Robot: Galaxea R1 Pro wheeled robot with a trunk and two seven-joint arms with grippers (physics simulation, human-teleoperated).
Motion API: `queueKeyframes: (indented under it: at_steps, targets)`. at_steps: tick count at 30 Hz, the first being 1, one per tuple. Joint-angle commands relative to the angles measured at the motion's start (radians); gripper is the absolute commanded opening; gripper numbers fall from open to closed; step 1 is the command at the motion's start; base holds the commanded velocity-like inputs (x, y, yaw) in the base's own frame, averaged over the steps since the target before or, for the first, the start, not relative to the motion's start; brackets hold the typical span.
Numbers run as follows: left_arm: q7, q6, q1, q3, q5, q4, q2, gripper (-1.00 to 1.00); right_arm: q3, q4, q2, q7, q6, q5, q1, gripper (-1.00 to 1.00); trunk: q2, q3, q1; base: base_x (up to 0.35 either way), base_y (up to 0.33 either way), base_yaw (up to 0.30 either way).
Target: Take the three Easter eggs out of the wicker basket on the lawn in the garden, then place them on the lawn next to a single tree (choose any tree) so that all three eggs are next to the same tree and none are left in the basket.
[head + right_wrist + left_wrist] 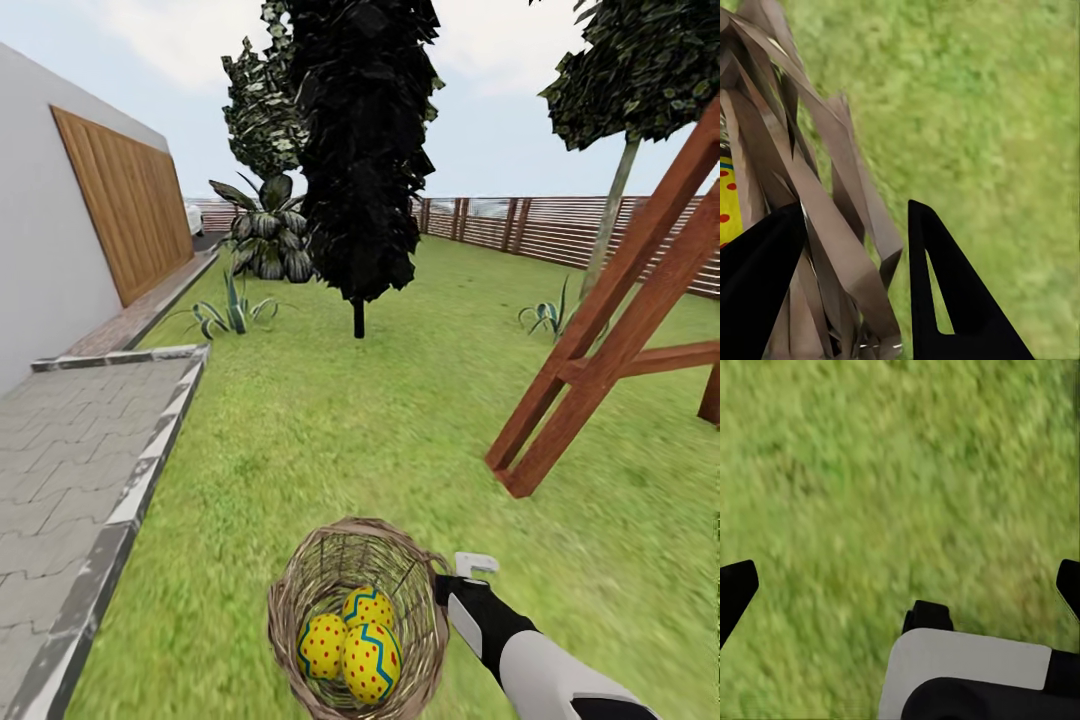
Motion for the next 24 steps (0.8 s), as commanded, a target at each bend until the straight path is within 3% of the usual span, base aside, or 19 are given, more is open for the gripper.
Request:
queueKeyframes:
  at_steps: [1,16,24]
  targets:
    - [-0.005,0.006,0.001,0.003,0.006,-0.003,0.000,1.00,-0.009,-0.002,0.001,0.000,0.003,-0.005,-0.001,-1.00,-0.001,0.000,0.001,0.331,0.144,-0.243]
    - [-0.005,0.006,0.001,0.003,0.002,-0.003,0.000,1.00,-0.009,-0.002,0.001,0.000,0.003,-0.005,-0.001,-1.00,-0.001,0.005,0.001,0.331,0.144,-0.253]
    - [-0.004,0.006,0.001,0.003,0.000,-0.003,0.000,1.00,-0.009,-0.002,0.001,0.000,0.003,-0.005,-0.001,-1.00,-0.001,0.006,0.001,0.331,0.144,-0.064]
